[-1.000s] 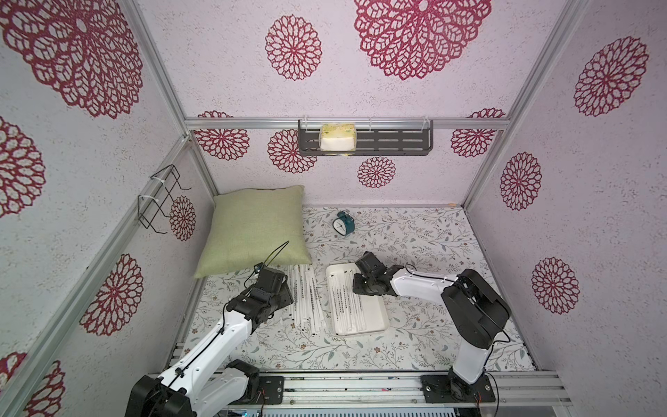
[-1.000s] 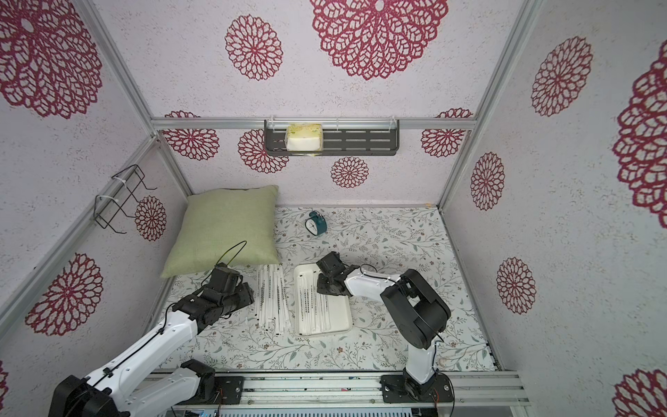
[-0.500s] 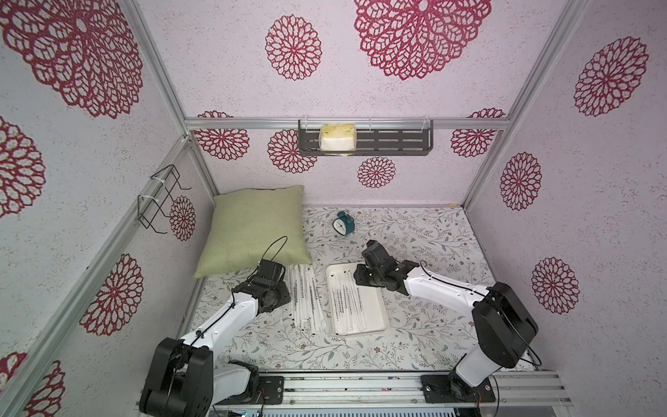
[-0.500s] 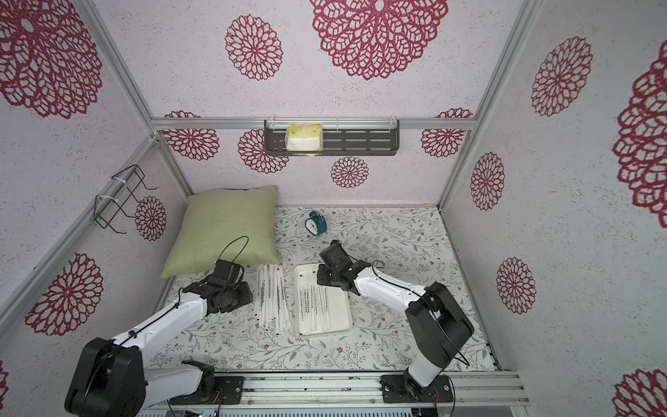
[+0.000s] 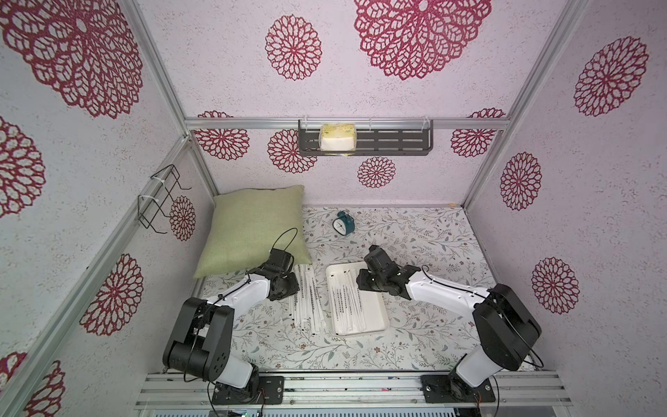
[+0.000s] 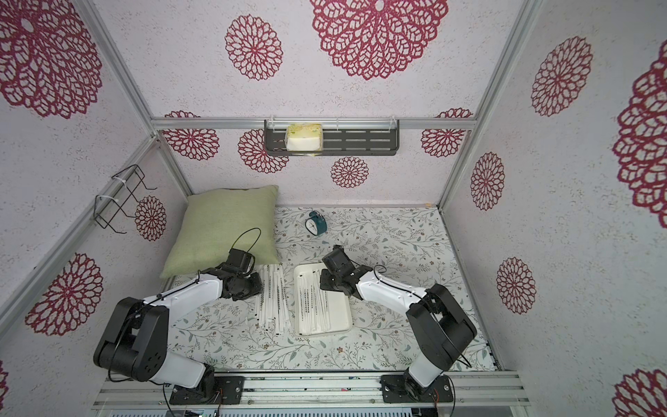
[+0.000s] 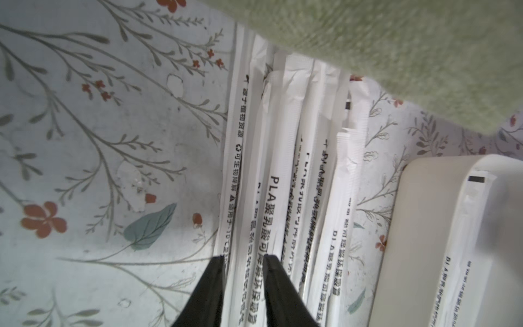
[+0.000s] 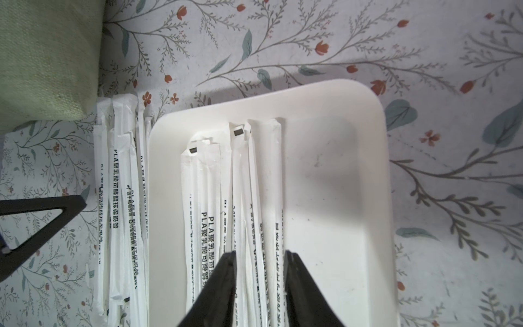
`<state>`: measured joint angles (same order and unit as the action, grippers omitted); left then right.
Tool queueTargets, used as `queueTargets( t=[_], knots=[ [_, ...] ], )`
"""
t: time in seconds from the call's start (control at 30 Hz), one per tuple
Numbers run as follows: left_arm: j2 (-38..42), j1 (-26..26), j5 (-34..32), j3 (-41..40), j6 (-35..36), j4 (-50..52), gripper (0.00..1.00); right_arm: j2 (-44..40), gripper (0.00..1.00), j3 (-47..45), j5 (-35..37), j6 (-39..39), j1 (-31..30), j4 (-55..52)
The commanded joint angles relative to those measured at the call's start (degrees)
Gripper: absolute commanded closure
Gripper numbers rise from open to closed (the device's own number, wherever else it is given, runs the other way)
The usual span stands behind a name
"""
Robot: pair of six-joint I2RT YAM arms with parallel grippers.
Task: Put the straws into the storage box
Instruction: Pick up the straw from the center of the board.
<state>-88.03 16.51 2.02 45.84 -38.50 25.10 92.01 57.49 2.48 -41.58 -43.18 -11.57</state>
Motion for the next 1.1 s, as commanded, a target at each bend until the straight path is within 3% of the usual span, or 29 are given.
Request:
queueTargets(
  t=[0.0, 0.4, 0.67, 1.07],
  knots=[
    [-1.52, 1.58, -0.72, 1.00, 0.70, -0.84, 0.74, -2.53, 0.65, -0.45, -0.17, -0.21, 0.02, 1.37],
    [1.21, 3.17, -1.94, -2.54, -1.09, -0.75, 0.89, -2.26, 0.65, -0.98, -2.21, -0.78, 0.02, 3.63],
    [5.43, 3.17, -2.10, -3.31, -0.93, 1.03, 0.93, -2.36, 0.65, -1.41, -2.19, -1.09, 0.02, 3.75],
    [13.24, 3.17, 5.62, -5.37, 4.14, -0.31, 0.96, -2.83, 0.65, -1.96, -2.24, -1.57, 0.02, 3.58]
  ],
)
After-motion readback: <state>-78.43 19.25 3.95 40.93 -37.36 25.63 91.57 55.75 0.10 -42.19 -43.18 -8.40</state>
